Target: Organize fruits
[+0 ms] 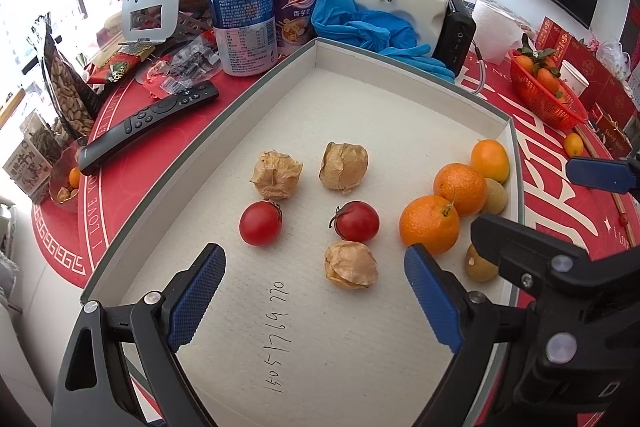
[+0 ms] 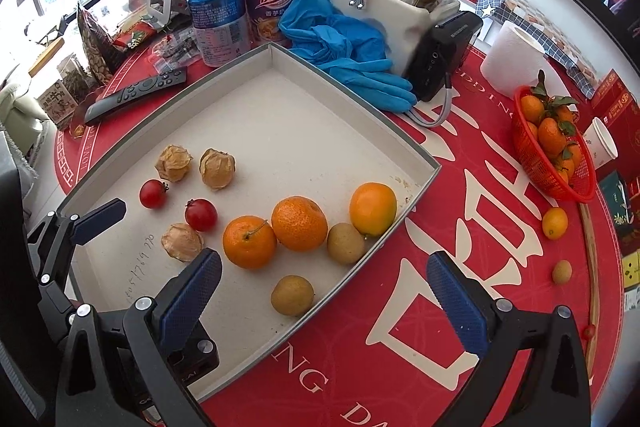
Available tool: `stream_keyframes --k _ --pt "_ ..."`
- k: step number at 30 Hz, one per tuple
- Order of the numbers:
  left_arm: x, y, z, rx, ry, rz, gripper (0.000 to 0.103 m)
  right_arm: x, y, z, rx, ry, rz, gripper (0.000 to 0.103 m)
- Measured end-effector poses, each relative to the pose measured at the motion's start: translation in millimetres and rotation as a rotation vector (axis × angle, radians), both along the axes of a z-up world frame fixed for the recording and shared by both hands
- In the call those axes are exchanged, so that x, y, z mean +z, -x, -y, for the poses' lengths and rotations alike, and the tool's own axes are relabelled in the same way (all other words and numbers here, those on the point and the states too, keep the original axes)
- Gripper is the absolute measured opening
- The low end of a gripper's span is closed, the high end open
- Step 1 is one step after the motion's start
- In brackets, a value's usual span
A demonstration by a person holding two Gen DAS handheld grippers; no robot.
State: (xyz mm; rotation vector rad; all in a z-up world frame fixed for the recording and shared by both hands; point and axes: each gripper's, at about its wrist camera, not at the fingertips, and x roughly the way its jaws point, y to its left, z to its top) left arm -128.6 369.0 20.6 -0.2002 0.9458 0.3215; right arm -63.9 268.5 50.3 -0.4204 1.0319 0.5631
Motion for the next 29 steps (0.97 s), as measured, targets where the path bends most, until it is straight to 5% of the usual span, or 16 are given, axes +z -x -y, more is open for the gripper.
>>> stream_keyframes --k 29 --pt "4.8 3.8 2.9 -0.004 -0.031 0.048 0.093 -5.1 -0.1 0.7 -0.005 0.003 -0.003 0.103"
